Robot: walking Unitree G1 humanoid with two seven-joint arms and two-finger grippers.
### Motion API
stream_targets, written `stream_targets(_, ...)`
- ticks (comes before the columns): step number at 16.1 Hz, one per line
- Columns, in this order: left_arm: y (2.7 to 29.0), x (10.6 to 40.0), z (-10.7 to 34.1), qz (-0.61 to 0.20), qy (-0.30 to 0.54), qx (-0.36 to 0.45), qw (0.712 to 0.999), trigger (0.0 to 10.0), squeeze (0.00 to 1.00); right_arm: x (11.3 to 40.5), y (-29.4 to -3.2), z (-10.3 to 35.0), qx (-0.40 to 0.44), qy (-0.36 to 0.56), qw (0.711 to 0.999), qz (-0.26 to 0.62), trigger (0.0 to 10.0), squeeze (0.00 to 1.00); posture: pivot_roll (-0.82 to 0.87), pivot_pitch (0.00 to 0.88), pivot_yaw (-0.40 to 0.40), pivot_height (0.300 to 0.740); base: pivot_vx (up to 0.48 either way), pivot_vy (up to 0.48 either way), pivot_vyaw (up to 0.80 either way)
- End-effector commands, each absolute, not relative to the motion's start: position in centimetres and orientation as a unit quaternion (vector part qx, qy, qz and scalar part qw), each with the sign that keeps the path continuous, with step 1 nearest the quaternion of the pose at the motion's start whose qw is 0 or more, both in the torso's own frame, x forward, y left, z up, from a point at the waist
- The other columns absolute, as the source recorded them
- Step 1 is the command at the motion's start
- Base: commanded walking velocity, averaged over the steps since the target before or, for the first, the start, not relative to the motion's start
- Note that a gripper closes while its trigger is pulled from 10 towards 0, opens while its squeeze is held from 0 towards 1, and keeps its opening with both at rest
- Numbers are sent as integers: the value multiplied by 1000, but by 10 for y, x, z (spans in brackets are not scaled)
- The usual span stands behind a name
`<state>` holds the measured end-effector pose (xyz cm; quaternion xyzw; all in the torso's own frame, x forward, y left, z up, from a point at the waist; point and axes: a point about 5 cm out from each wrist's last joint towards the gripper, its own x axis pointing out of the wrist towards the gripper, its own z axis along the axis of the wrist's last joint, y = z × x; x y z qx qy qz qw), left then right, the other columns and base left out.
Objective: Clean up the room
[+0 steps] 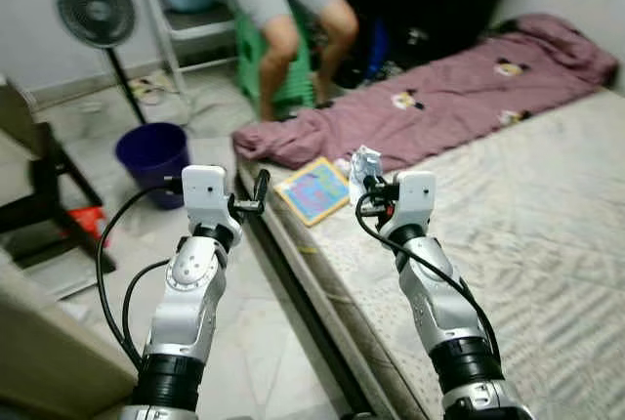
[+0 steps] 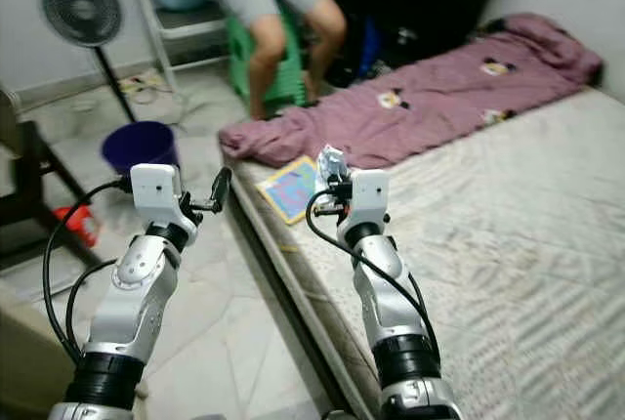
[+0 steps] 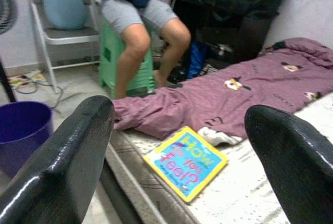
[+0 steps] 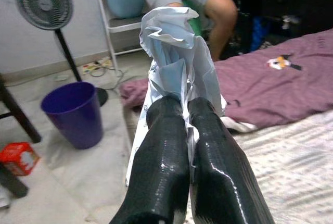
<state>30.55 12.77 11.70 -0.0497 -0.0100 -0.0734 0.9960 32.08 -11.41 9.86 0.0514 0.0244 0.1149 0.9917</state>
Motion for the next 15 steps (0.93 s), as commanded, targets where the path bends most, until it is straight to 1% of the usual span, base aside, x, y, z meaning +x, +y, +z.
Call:
stream_targets(1, 130, 307, 119, -70, -13, -49, 996, 10000, 0, 322, -115, 99, 51, 24, 992, 115, 10000, 0, 71, 0, 32, 740, 0, 0, -800)
stream_targets(3, 130, 308, 119, -69, -13, -50, 996, 10000, 0, 322, -115, 101, 50, 18, 992, 115, 10000, 0, 71, 0, 30, 740, 0, 0, -619)
stream_targets(8, 130, 308, 119, -70, -13, -48, 996, 10000, 0, 322, -115, 102, 50, 13, 992, 118, 10000, 0, 70, 0, 29, 740, 0, 0, 0)
stream_targets(9, 130, 308, 119, -69, -13, -48, 996, 10000, 0, 322, -114, 102, 40, 11, 992, 121, 10000, 0, 70, 0, 29, 740, 0, 0, 0)
stream_targets(11, 129, 308, 119, -70, -13, -48, 996, 10000, 0, 321, -111, 104, 20, 3, 991, 133, 10000, 0, 69, 0, 29, 740, 0, 0, 800)
stream_targets(15, 129, 308, 119, -70, -14, -49, 996, 10000, 0, 321, -111, 103, 22, 3, 991, 131, 10000, 0, 69, 0, 27, 740, 0, 0, 800)
